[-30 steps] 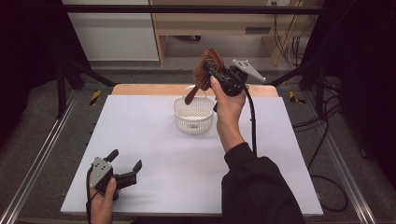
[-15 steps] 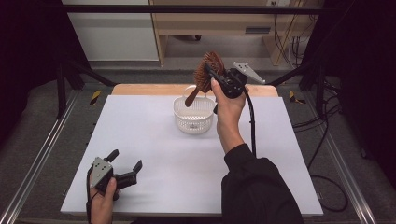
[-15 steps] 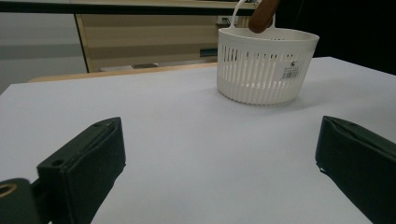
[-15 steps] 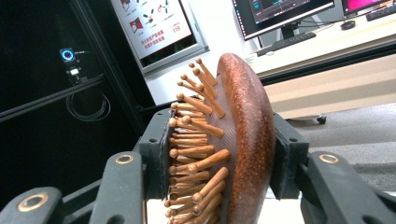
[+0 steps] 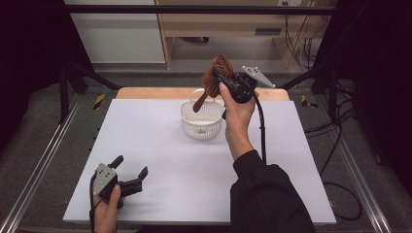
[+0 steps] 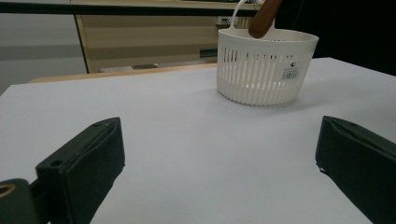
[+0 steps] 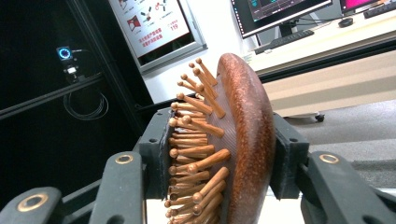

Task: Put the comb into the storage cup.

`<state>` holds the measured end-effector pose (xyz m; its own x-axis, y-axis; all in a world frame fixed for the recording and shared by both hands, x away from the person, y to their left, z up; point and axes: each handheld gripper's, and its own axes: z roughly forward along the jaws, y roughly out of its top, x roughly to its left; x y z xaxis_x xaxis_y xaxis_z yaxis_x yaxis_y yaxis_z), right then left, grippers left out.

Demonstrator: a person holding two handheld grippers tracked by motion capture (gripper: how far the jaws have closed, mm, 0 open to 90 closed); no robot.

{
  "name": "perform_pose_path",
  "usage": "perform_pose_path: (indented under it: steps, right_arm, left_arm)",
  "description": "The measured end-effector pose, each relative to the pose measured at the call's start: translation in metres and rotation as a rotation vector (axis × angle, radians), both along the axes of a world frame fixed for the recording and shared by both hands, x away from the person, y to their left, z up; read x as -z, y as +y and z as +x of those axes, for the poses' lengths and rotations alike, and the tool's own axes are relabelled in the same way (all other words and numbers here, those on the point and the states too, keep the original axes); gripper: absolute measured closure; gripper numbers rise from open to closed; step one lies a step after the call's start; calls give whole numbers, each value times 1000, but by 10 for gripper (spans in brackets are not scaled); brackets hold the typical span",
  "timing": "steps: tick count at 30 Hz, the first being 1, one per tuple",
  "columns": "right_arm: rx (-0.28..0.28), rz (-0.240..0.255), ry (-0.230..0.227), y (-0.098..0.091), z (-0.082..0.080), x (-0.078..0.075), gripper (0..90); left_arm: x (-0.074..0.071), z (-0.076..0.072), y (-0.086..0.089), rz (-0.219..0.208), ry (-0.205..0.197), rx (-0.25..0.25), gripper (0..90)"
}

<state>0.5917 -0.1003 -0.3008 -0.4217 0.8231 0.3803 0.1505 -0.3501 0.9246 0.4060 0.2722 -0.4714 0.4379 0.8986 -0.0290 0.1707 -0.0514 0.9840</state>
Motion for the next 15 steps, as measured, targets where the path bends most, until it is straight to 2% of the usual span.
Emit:
perform_pose_path:
  steps: [15]
  right_arm:
    - [3, -8, 8, 2, 0, 6, 503]
  left_arm:
    - [0, 0, 0, 3, 2, 4, 14]
